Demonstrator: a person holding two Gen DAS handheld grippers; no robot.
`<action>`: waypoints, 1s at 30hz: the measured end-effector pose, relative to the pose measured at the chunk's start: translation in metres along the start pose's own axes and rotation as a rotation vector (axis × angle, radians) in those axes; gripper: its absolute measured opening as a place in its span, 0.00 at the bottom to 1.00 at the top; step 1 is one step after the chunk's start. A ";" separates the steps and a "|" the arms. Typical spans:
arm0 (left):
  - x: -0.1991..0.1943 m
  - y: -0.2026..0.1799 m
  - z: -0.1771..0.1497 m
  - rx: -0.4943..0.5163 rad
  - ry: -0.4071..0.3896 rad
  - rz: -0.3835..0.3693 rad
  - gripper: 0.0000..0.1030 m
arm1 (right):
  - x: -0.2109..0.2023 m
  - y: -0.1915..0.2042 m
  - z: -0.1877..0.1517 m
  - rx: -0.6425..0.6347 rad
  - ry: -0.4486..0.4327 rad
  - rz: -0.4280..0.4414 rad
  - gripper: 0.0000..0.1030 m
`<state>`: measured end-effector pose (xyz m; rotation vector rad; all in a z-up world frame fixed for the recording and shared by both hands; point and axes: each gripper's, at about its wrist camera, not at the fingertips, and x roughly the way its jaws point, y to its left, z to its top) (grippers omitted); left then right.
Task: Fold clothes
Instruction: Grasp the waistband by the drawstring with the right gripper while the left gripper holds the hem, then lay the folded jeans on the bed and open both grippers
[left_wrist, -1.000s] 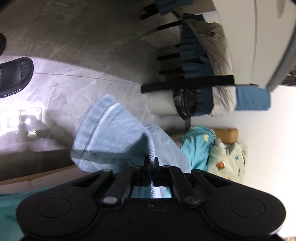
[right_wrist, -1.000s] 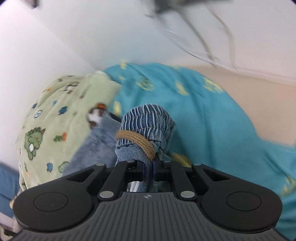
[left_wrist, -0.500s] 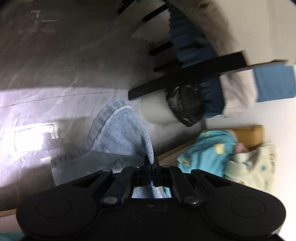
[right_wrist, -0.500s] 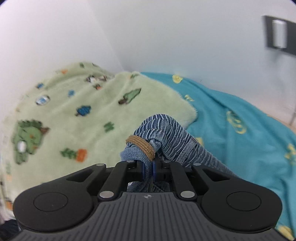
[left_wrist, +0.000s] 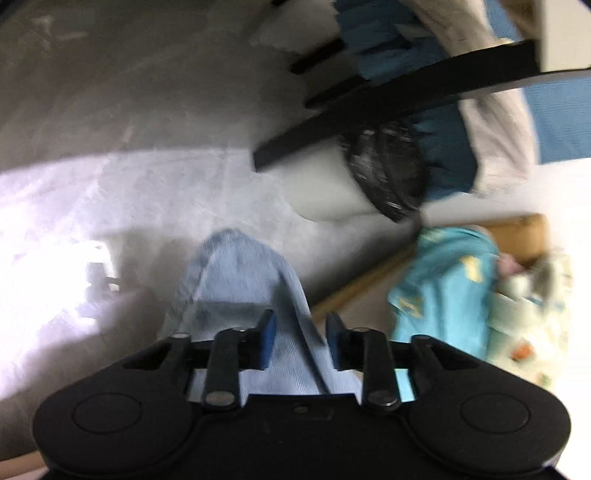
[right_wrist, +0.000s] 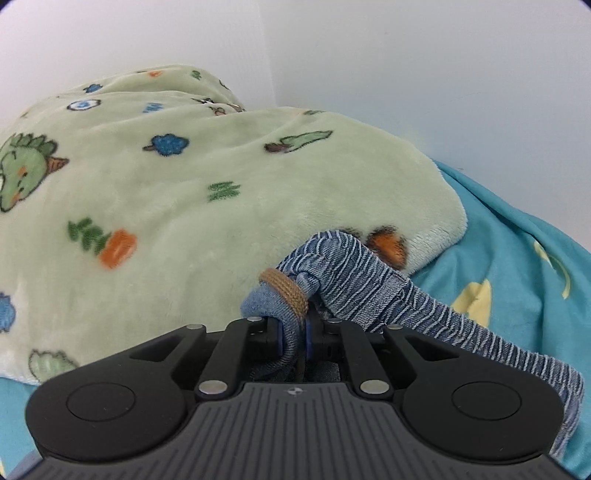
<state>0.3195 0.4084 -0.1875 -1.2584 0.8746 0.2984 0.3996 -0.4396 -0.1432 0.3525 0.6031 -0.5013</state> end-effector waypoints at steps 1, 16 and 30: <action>-0.009 0.005 -0.003 0.001 0.008 -0.038 0.35 | -0.005 -0.001 0.000 -0.014 0.009 0.003 0.14; -0.109 0.033 -0.145 -0.271 0.232 -0.165 0.54 | -0.175 -0.054 -0.059 0.011 0.080 0.157 0.32; -0.098 0.000 -0.227 -0.105 0.272 -0.144 0.55 | -0.287 0.009 -0.168 -0.450 0.050 0.529 0.50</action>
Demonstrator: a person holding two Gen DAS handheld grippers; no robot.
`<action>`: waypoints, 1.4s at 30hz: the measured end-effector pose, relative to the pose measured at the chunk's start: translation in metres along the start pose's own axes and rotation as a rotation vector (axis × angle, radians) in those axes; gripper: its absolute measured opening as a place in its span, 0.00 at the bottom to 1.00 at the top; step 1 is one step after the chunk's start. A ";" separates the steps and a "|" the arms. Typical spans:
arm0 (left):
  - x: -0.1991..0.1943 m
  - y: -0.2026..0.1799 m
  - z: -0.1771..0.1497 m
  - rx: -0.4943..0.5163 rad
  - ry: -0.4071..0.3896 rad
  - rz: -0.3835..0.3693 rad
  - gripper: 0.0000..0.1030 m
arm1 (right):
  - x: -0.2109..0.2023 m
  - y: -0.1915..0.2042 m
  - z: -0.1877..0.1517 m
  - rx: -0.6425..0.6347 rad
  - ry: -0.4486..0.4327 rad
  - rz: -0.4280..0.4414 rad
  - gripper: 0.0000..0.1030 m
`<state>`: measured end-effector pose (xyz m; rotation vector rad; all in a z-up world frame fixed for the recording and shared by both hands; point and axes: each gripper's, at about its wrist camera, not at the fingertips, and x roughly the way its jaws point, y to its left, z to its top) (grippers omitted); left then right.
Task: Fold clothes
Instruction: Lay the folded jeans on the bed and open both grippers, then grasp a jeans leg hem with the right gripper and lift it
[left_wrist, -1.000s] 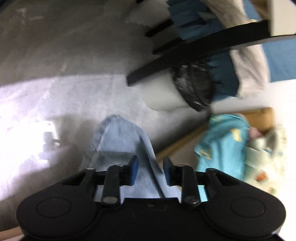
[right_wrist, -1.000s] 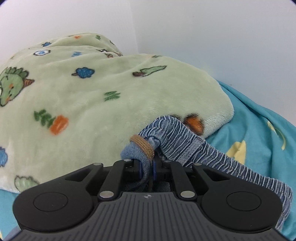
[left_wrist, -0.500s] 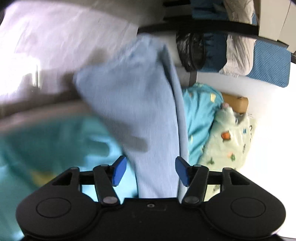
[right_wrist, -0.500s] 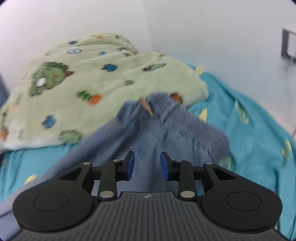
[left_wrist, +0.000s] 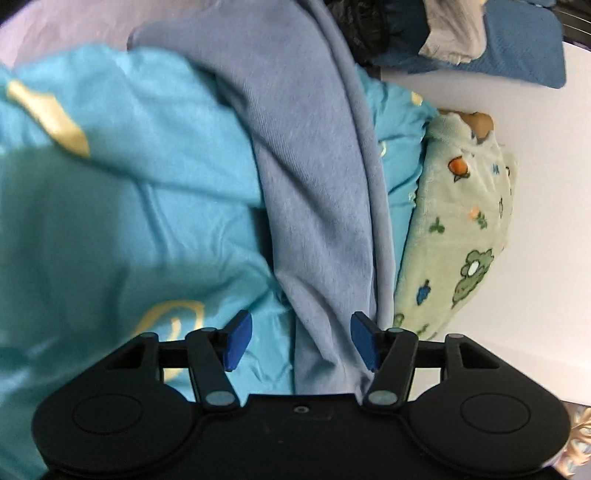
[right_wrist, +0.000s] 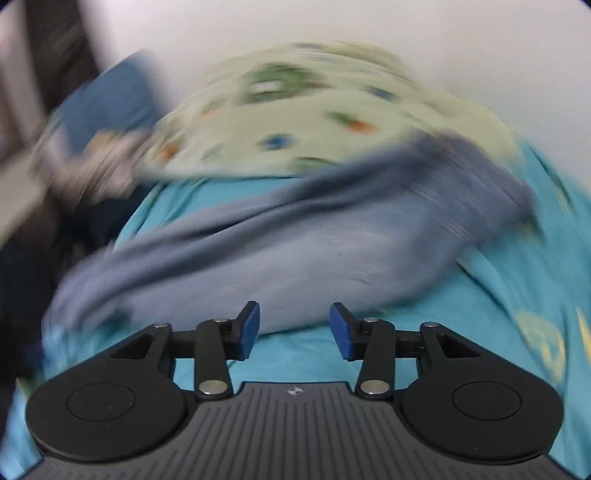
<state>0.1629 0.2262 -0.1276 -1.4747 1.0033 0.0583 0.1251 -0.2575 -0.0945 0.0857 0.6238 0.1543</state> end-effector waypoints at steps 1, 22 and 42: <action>-0.004 0.001 -0.003 0.011 -0.022 0.000 0.55 | 0.004 0.018 0.002 -0.087 -0.020 0.032 0.54; -0.085 0.071 0.094 -0.385 -0.590 0.029 0.55 | 0.201 0.377 0.026 -1.125 0.102 0.650 0.72; -0.104 0.095 0.112 -0.446 -0.648 0.060 0.53 | 0.284 0.518 -0.056 -1.629 0.590 0.464 0.12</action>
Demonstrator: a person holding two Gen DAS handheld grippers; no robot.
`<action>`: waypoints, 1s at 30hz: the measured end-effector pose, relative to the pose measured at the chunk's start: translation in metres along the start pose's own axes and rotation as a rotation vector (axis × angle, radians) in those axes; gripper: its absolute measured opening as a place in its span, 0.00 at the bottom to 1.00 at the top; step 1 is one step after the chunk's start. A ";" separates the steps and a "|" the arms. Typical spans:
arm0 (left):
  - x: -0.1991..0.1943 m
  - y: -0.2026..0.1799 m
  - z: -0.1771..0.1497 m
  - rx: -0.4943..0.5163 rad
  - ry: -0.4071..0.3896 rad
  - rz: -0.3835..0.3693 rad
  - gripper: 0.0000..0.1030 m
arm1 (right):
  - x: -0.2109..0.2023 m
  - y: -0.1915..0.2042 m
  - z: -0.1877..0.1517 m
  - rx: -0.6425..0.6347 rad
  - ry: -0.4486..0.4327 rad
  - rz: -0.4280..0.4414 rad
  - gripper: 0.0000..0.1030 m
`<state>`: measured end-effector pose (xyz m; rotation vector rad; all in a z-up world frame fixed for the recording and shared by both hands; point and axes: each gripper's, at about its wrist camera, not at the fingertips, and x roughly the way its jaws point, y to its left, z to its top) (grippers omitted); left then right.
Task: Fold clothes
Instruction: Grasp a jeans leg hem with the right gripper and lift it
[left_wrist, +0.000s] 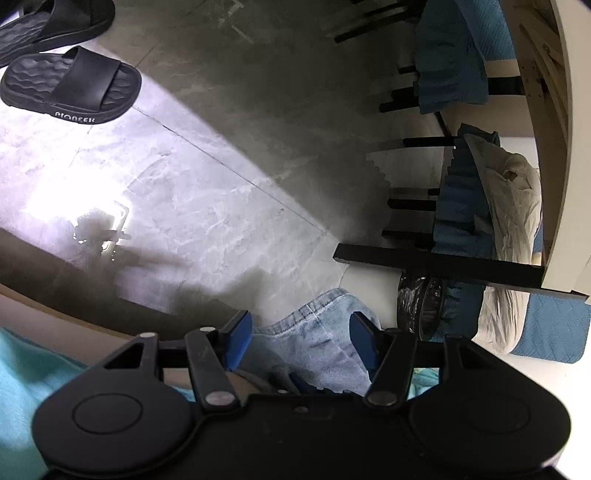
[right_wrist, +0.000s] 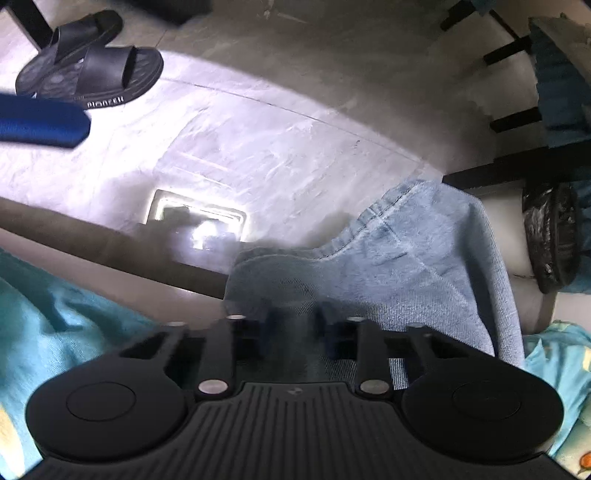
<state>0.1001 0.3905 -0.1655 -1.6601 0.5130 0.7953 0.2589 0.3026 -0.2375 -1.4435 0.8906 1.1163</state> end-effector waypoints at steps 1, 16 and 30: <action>0.001 0.001 0.000 -0.006 0.005 0.001 0.53 | 0.001 0.000 0.000 -0.011 0.002 -0.019 0.08; 0.051 -0.004 -0.031 -0.007 0.289 -0.155 0.60 | -0.100 -0.110 -0.079 0.628 -0.405 0.032 0.03; 0.086 -0.013 -0.060 -0.098 0.371 -0.417 0.80 | -0.120 -0.108 -0.114 0.785 -0.557 0.101 0.05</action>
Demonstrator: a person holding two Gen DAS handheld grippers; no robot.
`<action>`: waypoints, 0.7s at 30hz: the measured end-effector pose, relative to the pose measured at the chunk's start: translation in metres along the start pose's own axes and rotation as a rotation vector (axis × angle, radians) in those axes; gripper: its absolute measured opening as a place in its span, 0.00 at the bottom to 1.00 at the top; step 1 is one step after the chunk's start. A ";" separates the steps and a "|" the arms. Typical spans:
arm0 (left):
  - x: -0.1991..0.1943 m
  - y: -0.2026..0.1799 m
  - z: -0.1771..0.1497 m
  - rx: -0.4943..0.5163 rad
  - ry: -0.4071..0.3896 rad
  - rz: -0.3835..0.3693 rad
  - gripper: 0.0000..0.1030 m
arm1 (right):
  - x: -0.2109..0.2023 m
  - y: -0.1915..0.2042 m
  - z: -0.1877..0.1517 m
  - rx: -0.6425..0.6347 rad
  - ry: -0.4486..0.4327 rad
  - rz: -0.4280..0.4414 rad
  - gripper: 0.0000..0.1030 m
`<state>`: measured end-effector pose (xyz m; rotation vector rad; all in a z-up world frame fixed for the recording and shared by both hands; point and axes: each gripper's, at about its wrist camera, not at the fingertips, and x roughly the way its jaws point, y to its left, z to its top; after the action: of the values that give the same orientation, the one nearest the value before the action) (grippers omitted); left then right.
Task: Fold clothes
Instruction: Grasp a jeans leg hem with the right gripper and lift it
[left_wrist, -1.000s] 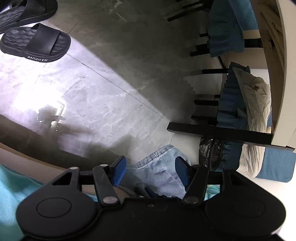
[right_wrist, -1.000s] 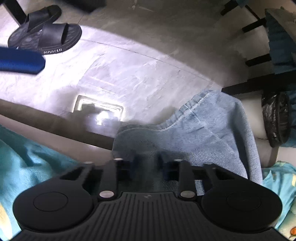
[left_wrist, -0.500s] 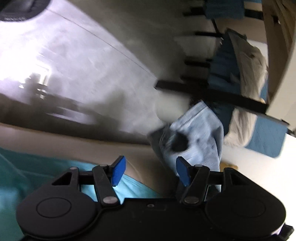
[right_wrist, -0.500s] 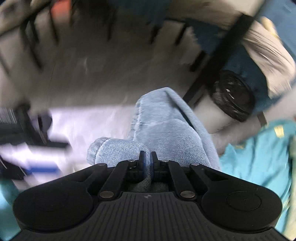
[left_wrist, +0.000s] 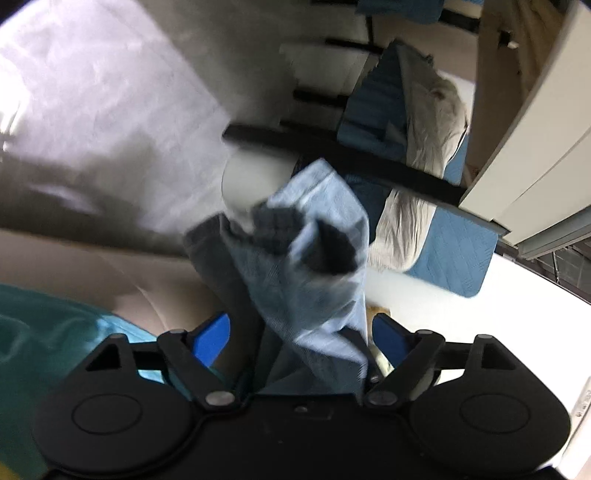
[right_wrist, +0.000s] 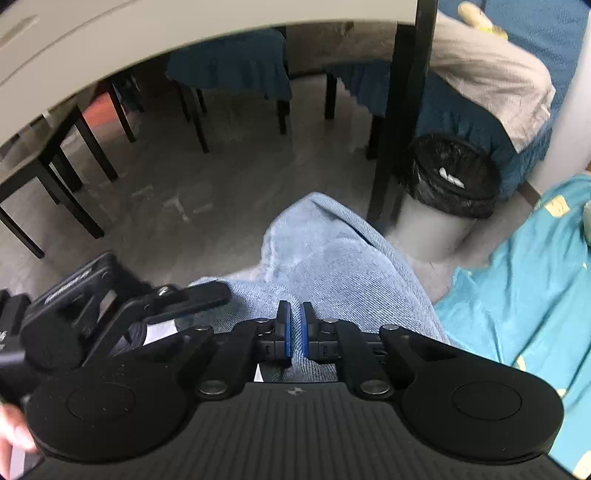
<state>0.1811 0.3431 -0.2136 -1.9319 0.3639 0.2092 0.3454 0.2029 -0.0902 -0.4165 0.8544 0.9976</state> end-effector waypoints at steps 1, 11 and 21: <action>0.003 0.002 0.000 -0.017 0.015 0.005 0.80 | -0.001 -0.002 -0.001 0.005 -0.025 0.004 0.05; 0.006 -0.006 -0.006 0.057 -0.003 0.061 0.80 | -0.034 -0.068 -0.007 0.312 -0.248 -0.126 0.03; 0.015 -0.017 -0.016 0.167 0.021 0.120 0.80 | -0.184 -0.134 -0.117 0.713 -0.617 -0.262 0.03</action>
<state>0.2010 0.3319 -0.1980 -1.7501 0.4968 0.2300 0.3617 -0.0444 -0.0261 0.3728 0.5187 0.4742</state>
